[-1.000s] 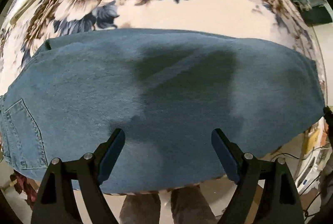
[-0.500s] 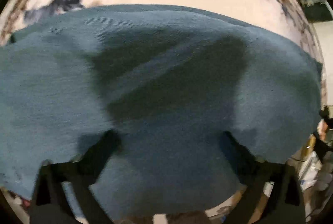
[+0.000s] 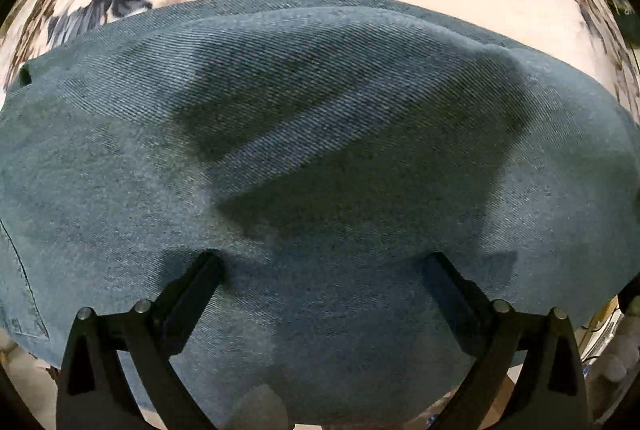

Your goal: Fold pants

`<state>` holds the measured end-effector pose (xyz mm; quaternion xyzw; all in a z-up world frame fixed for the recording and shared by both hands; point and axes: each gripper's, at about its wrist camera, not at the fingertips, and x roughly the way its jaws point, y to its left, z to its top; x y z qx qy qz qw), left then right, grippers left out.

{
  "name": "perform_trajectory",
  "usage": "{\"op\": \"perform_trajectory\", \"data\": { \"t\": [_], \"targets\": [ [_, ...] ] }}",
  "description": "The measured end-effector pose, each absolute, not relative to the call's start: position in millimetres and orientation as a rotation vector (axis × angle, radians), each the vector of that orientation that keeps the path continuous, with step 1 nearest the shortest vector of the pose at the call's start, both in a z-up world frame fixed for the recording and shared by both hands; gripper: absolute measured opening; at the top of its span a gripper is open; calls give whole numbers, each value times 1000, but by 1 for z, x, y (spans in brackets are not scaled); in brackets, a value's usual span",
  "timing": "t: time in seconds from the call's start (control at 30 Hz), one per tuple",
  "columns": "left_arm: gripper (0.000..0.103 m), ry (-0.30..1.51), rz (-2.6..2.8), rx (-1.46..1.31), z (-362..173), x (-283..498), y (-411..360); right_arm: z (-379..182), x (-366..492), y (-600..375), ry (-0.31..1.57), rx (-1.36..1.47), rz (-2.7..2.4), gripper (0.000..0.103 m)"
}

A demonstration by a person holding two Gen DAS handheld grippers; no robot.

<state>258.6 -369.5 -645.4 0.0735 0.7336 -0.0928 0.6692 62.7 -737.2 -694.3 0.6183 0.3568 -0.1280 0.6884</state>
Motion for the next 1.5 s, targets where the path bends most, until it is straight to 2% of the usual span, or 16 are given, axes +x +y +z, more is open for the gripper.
{"op": "perform_trajectory", "data": {
  "t": [0.03, 0.07, 0.23, 0.4, 0.6, 0.77, 0.9, 1.07, 1.17, 1.2, 1.23, 1.3, 1.5],
  "targets": [
    [103, 1658, -214, 161, -642, 260, -370, -691, 67, -735, 813, 1348, -310, 10],
    [103, 1656, -218, 148, -637, 262, -367, -686, 71, -732, 816, 1325, -337, 8],
    [103, 1624, -181, 53, -613, 268, -350, -648, 78, -718, 763, 1294, -349, 7],
    [103, 1585, -132, -26, -582, 269, -318, -583, 95, -682, 720, 1208, -260, 7],
    [103, 1539, -94, -128, -547, 262, -260, -533, 138, -574, 777, 1106, -101, 7],
    [103, 1515, -68, -243, -547, 252, -156, -541, 162, -464, 909, 1027, 21, 7],
    [103, 1504, -4, -300, -528, 228, -63, -577, 177, -369, 1036, 995, 129, 6],
    [103, 1526, 68, -368, -532, 195, 24, -620, 194, -271, 1195, 852, 172, 7],
    [103, 1542, 133, -379, -538, 174, 66, -624, 202, -237, 1275, 710, 131, 17],
    [103, 1545, 154, -389, -540, 167, 78, -619, 202, -219, 1294, 632, 117, 34],
    [103, 1546, 172, -397, -540, 161, 88, -618, 210, -213, 1307, 600, 121, 56],
    [103, 1547, 211, -412, -542, 152, 103, -612, 207, -188, 1351, 572, 182, 79],
    [103, 1531, 260, -473, -535, 148, 112, -600, 205, -212, 1382, 853, 330, 84]
  ]
}}
